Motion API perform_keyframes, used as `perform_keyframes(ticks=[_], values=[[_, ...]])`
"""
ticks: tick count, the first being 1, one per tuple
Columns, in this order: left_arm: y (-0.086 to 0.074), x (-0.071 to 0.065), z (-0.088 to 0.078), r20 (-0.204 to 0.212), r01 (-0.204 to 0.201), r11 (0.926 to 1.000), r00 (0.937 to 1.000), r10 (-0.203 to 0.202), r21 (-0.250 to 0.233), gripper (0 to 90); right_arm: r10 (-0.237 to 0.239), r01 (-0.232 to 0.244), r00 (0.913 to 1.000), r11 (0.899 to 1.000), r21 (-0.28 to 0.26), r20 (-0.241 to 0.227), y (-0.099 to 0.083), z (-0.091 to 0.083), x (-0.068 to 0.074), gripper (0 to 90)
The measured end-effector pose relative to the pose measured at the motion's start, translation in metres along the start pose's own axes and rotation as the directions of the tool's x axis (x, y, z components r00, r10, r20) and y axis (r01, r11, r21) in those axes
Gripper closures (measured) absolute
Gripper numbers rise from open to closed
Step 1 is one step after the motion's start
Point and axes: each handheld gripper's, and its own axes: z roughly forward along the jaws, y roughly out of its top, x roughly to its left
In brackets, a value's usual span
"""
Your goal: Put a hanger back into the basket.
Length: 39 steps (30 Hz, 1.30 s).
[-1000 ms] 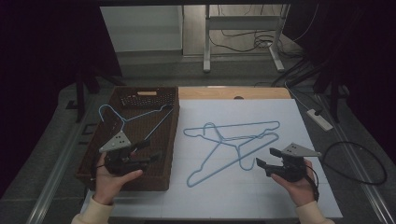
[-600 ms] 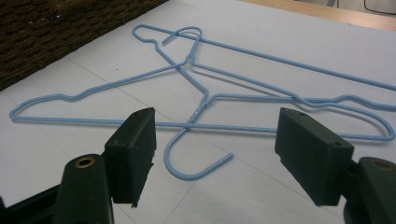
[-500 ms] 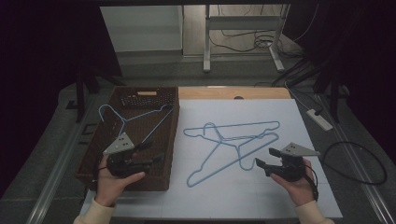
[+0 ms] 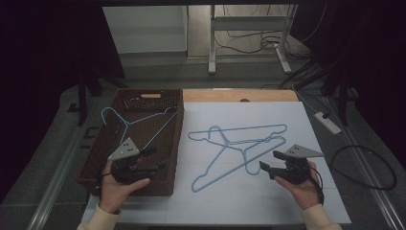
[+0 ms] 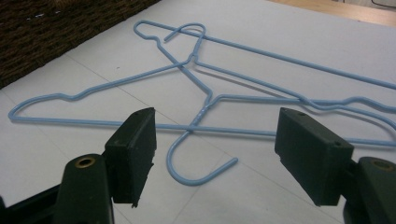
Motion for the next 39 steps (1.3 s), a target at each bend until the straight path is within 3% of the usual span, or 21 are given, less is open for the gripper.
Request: perform_keyframes(ticks=[7, 16, 22, 39], values=[[-0.002, -0.001, 0.0, 0.001, -0.004, 1.0, 1.0, 0.004, 0.001, 34.4, -0.003, 0.003, 1.0, 1.0, 0.02, -0.002, 0.007, 0.005, -0.001, 31.6], [-0.002, -0.002, 0.001, 0.004, -0.009, 1.0, 1.0, 0.009, 0.001, 34.3, -0.026, 0.03, 0.9991, 0.992, 0.124, -0.034, 0.039, 0.045, 0.003, 32.1], [-0.003, -0.001, 0.001, 0.005, -0.009, 1.0, 0.9999, 0.009, 0.0, 34.3, -0.031, 0.042, 0.9978, 0.977, 0.207, -0.058, 0.056, 0.08, 0.009, 32.1], [-0.003, 0.004, 0.002, 0.006, -0.004, 1.0, 1.0, 0.004, 0.001, 34.1, -0.028, 0.045, 0.9979, 0.948, 0.316, -0.058, 0.084, 0.15, 0.016, 38.5]])
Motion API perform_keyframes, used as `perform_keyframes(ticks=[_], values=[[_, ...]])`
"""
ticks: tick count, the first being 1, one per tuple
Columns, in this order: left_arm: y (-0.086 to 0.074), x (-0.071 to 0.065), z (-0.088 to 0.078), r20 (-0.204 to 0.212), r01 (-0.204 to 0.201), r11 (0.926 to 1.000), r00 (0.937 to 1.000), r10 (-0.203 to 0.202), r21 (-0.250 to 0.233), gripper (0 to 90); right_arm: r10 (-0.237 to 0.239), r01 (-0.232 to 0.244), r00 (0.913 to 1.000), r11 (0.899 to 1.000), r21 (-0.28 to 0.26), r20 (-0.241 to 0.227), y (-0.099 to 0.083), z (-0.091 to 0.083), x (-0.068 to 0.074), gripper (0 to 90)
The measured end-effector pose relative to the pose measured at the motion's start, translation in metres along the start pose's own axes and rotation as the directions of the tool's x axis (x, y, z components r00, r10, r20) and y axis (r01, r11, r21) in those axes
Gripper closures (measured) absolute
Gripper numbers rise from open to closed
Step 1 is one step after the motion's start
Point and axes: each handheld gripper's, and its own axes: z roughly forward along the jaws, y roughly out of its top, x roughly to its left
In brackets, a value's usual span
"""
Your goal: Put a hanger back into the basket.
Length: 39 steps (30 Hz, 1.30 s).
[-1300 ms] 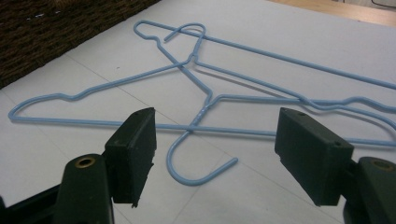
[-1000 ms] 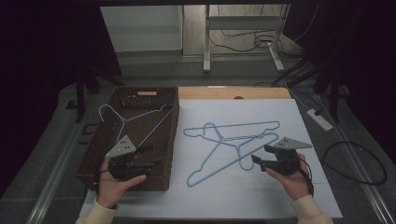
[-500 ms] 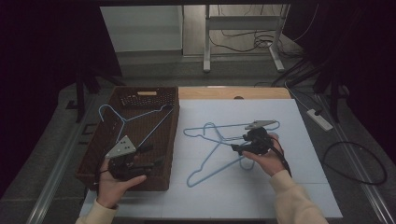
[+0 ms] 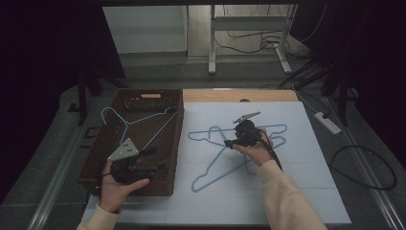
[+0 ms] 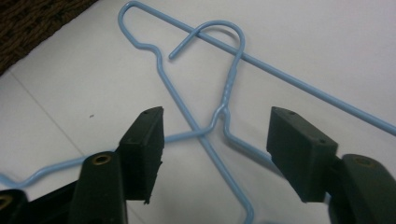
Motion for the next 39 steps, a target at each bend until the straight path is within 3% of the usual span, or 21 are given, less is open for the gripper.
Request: perform_keyframes(ticks=[7, 21, 26, 28, 33, 36, 39], values=[[-0.001, 0.001, 0.0, 0.002, 0.002, 1.0, 1.0, -0.002, 0.001, 34.1, 0.038, -0.038, 0.9992, 0.999, 0.036, 0.012, 0.011, 0.022, -0.006, 46.7], [-0.002, 0.002, -0.001, 0.0, 0.005, 1.0, 1.0, -0.005, 0.001, 34.0, 0.024, -0.035, 0.9958, 0.991, 0.126, 0.089, 0.023, 0.05, 0.0, 66.8], [-0.002, 0.001, -0.001, 0.0, 0.003, 1.0, 1.0, -0.003, 0.002, 34.0, 0.028, -0.041, 0.9942, 0.991, 0.131, 0.104, 0.024, 0.052, 0.001, 76.9], [-0.002, 0.001, -0.001, 0.0, 0.001, 1.0, 1.0, -0.001, 0.002, 34.0, 0.061, -0.076, 0.9918, 0.988, 0.132, 0.113, 0.025, 0.052, 0.002, 83.6], [-0.001, 0.0, -0.001, 0.001, 0.0, 1.0, 1.0, 0.0, 0.002, 34.0, 0.107, -0.12, 0.989, 0.984, 0.129, 0.102, 0.024, 0.05, 0.002, 85.8], [-0.001, 0.0, -0.001, 0.001, -0.002, 1.0, 1.0, 0.002, 0.001, 34.0, 0.105, -0.118, 0.9885, 0.986, 0.12, 0.108, 0.024, 0.045, 0.003, 85.9], [-0.001, -0.001, -0.001, 0.002, -0.005, 1.0, 1.0, 0.005, 0.002, 34.0, 0.126, -0.135, 0.9866, 0.987, 0.089, 0.104, 0.023, 0.035, 0.002, 85.9]])
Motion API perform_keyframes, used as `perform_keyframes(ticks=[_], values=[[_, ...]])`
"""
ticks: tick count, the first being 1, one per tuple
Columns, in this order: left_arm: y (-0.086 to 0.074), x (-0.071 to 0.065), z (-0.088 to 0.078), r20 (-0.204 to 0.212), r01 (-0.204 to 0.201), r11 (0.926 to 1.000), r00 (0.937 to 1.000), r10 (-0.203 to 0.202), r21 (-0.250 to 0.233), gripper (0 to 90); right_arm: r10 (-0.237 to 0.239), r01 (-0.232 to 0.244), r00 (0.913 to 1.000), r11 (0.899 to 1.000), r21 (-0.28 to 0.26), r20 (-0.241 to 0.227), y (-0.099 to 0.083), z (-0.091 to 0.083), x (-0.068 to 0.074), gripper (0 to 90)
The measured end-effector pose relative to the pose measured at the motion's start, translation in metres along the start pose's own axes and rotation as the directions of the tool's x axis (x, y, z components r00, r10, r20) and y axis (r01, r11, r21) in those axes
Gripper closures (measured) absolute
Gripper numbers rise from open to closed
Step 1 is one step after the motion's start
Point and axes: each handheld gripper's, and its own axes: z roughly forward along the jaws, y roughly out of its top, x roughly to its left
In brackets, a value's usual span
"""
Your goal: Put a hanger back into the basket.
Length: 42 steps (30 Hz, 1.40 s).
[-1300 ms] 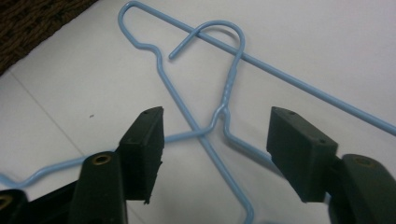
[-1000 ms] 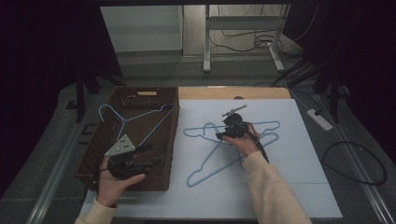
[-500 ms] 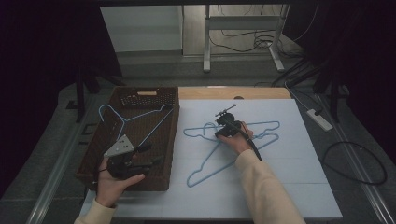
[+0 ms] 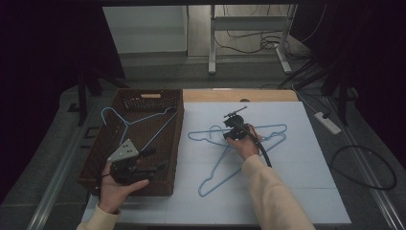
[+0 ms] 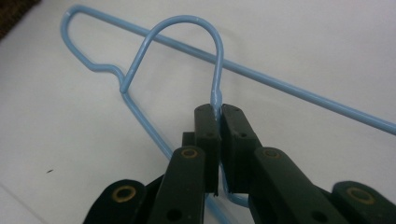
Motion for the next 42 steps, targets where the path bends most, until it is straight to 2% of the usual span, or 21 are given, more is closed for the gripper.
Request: perform_keyframes(ticks=[1, 2, 7, 15, 21, 27, 40, 42], values=[[0.0, 0.0, 0.0, 0.0, 0.0, 1.0, 1.0, 0.0, 0.0, 34.0, 0.004, -0.004, 1.0, 1.0, -0.007, -0.006, 0.0, -0.003, -0.001, 86.0], [0.001, -0.001, 0.0, 0.0, -0.002, 1.0, 1.0, 0.002, -0.001, 34.0, 0.012, -0.013, 0.9998, 0.999, -0.037, -0.018, -0.003, -0.012, -0.003, 86.0], [0.001, -0.002, 0.001, 0.003, -0.006, 1.0, 1.0, 0.006, 0.002, 34.0, 0.012, -0.016, 0.9987, 0.996, -0.084, -0.05, -0.008, -0.026, -0.004, 86.0], [0.002, -0.008, 0.005, 0.013, -0.016, 0.9998, 0.9998, 0.016, 0.012, 34.1, -0.021, 0.007, 0.996, 0.986, -0.166, -0.086, -0.024, -0.055, 0.003, 86.0], [0.002, -0.01, 0.007, 0.015, -0.016, 0.9998, 0.9998, 0.016, 0.015, 34.0, -0.037, 0.016, 0.9942, 0.98, -0.198, -0.101, -0.032, -0.064, 0.005, 86.0], [0.002, -0.011, 0.009, 0.021, -0.014, 0.9997, 0.9997, 0.014, 0.021, 33.9, -0.03, 0.002, 0.9923, 0.973, -0.233, -0.12, -0.04, -0.075, 0.005, 86.0], [0.008, -0.033, 0.026, 0.072, -0.042, 0.9978, 0.9966, 0.038, 0.052, 33.7, -0.041, -0.006, 0.9881, 0.953, -0.301, -0.148, -0.056, -0.097, 0.01, 86.2], [0.009, -0.035, 0.028, 0.076, -0.045, 0.9975, 0.9963, 0.04, 0.055, 33.8, -0.044, -0.01, 0.9863, 0.947, -0.321, -0.159, -0.061, -0.102, 0.01, 86.5]])
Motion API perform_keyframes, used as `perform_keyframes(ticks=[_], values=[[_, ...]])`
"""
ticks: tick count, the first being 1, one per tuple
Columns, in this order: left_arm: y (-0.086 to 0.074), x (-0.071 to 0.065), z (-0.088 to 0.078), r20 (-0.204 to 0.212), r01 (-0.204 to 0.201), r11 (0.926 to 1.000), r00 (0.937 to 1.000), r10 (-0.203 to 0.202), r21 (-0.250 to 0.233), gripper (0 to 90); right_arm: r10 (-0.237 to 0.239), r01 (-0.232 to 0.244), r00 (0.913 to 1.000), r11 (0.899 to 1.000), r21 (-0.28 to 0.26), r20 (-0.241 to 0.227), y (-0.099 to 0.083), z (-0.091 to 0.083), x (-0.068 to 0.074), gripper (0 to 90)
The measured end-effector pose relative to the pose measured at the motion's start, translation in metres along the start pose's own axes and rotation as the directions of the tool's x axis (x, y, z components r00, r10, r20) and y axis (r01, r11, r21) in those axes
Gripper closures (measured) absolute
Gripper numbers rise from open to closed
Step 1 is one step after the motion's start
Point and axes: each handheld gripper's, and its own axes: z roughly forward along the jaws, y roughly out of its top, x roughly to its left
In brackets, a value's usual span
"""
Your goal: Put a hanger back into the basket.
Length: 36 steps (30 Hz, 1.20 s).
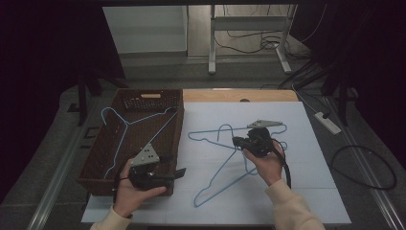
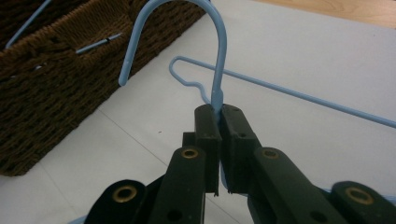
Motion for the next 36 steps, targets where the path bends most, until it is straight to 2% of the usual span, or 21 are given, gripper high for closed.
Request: perform_keyframes(ticks=[11, 21, 26, 36], values=[[0.005, -0.007, 0.012, 0.014, -0.017, 0.9996, 0.9998, 0.016, 0.021, 33.8, -0.029, 0.028, 0.9992, 0.998, -0.049, -0.025, -0.005, -0.013, 0.004, 86.5], [0.012, -0.016, 0.024, 0.032, -0.031, 0.9987, 0.9991, 0.03, 0.04, 33.7, -0.053, 0.048, 0.9976, 0.992, -0.115, -0.045, 0.0, -0.036, 0.014, 86.6], [0.017, -0.021, 0.034, 0.048, -0.032, 0.9979, 0.9984, 0.03, 0.056, 33.7, -0.055, 0.047, 0.997, 0.99, -0.134, -0.054, 0.003, -0.044, 0.019, 86.6], [0.025, -0.034, 0.06, 0.088, -0.041, 0.994, 0.9956, 0.032, 0.102, 33.8, -0.059, 0.048, 0.9959, 0.988, -0.147, -0.068, 0.008, -0.049, 0.031, 86.6]])
